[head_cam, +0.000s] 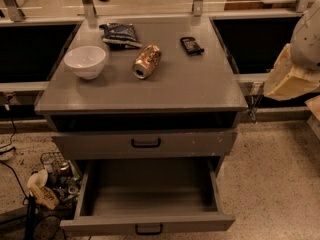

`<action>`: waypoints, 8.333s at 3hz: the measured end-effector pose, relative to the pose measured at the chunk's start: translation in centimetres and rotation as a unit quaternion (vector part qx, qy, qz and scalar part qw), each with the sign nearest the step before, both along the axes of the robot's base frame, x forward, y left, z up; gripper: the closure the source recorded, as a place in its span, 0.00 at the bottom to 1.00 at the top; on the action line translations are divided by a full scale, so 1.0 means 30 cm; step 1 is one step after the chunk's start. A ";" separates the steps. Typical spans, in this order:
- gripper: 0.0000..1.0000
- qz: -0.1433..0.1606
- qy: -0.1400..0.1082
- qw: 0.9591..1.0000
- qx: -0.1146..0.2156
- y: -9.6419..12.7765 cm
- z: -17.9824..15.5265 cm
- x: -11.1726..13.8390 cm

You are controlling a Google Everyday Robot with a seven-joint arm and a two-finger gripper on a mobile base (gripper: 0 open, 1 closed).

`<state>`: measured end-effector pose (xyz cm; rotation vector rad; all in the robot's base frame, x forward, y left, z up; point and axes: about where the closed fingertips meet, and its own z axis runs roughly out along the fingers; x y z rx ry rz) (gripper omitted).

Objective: Close middle drawer

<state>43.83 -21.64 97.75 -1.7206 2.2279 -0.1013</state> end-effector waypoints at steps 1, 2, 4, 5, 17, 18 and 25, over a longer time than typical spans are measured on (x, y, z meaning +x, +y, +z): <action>1.00 0.000 0.000 1.000 0.000 0.000 0.000 0.000; 1.00 -0.015 -0.007 1.000 0.006 -0.006 -0.040 -0.001; 1.00 -0.037 0.026 0.999 0.011 -0.020 -0.257 0.021; 1.00 -0.042 0.054 0.998 0.010 -0.022 -0.375 0.035; 1.00 -0.017 0.211 0.977 -0.032 0.033 -1.284 -0.408; 1.00 0.005 0.241 0.969 -0.059 0.074 -1.384 -0.446; 1.00 -0.140 0.268 0.953 0.037 0.099 -1.790 -0.547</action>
Offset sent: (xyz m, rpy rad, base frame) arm -0.0003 -0.0042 -0.0211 0.0184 -0.0108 -0.0513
